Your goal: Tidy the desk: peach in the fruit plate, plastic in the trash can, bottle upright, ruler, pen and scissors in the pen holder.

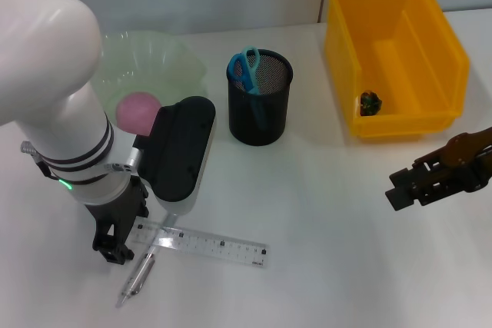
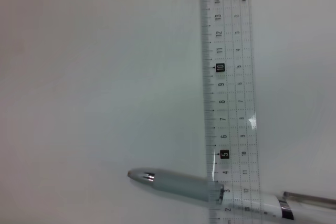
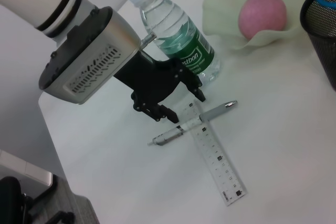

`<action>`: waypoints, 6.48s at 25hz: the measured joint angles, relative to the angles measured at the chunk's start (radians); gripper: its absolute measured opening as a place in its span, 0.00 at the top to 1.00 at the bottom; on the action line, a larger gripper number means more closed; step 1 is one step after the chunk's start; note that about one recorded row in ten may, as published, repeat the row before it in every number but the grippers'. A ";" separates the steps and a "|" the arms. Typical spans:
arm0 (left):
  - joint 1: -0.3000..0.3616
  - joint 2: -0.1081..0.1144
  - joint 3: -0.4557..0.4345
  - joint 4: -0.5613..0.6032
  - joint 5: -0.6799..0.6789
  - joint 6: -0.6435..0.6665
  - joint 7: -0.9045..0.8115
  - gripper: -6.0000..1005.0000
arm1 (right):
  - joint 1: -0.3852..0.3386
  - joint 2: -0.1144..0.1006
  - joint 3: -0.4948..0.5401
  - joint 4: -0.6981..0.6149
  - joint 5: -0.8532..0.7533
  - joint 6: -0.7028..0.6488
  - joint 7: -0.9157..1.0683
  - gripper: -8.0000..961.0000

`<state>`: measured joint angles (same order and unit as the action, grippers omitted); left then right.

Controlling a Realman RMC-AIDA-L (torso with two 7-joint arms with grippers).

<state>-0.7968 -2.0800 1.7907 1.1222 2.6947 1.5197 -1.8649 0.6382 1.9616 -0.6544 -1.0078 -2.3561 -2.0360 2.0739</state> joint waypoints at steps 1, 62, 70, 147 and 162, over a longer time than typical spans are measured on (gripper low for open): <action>0.000 0.000 0.003 0.000 0.001 0.000 -0.003 0.36 | 0.003 0.001 -0.001 0.000 0.000 0.000 0.000 0.44; 0.010 0.000 0.047 0.062 0.003 -0.020 -0.017 0.61 | 0.020 0.012 -0.010 0.017 -0.005 0.025 -0.006 0.44; 0.010 0.000 0.035 0.104 0.028 0.010 -0.031 0.61 | 0.020 0.008 -0.013 0.030 -0.006 0.036 -0.016 0.44; -0.016 0.002 -0.195 0.443 -0.031 0.233 -0.232 0.60 | -0.142 -0.044 0.276 0.533 0.235 0.142 -0.202 0.45; -0.018 0.001 -0.177 0.471 -0.068 0.246 -0.227 0.60 | -0.117 -0.008 0.275 0.637 0.262 0.231 -0.136 0.45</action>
<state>-0.8147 -2.0786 1.6136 1.5928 2.6269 1.7652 -2.0917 0.5213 1.9537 -0.3792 -0.3709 -2.0943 -1.8051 1.9375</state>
